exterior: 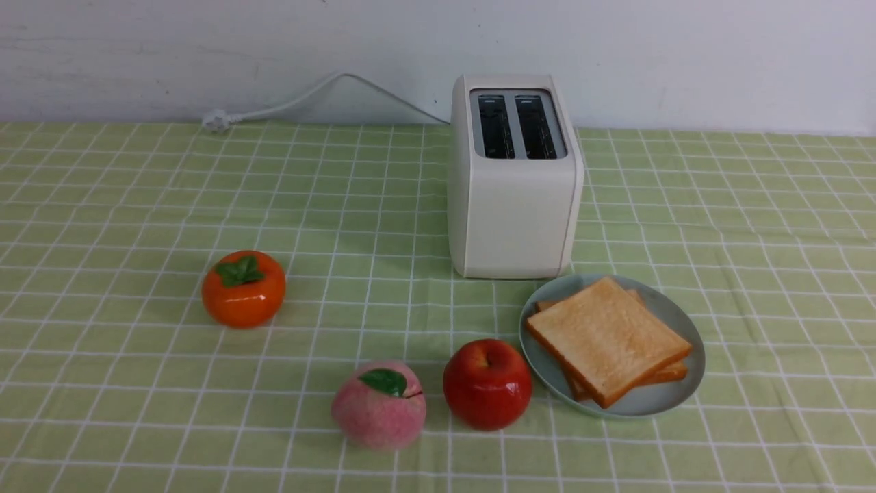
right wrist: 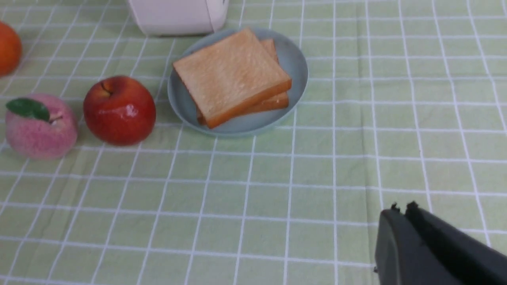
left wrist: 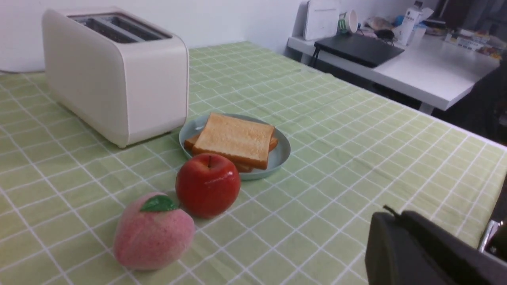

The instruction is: Take toasted bread from bread machine on green coffee tablecloth place on plate.

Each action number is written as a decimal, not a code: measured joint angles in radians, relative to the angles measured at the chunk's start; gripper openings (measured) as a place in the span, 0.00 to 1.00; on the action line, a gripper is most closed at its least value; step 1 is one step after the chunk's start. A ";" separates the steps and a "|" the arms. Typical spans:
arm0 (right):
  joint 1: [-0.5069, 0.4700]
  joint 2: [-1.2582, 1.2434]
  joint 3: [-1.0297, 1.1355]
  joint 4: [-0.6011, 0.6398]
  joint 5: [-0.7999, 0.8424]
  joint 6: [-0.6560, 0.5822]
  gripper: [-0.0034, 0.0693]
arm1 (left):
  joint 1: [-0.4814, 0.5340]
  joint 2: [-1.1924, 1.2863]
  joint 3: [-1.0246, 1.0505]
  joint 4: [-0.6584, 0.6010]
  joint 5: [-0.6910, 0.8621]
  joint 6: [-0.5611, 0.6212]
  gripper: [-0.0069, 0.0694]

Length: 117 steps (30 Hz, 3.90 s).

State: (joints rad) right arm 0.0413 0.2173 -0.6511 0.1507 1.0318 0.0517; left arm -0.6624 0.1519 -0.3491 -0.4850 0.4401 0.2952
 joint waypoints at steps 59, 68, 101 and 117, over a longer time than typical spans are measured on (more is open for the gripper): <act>0.000 -0.228 0.664 -0.040 -0.627 -0.012 0.03 | 0.000 0.000 0.000 0.008 0.089 0.000 0.12; 0.000 -0.228 0.664 -0.038 -0.627 -0.012 0.03 | 0.000 0.000 0.000 0.008 0.089 0.000 0.13; 0.000 -0.228 0.664 -0.035 -0.627 -0.012 0.06 | 0.553 -0.163 0.378 0.201 -0.047 -0.331 0.07; 0.000 -0.228 0.664 -0.035 -0.627 -0.012 0.08 | 0.553 -0.163 0.378 0.200 -0.046 -0.365 0.07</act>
State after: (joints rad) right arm 0.0413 -0.0110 0.0130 0.1162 0.4050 0.0397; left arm -0.1094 -0.0107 0.0290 -0.2851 0.3939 -0.0695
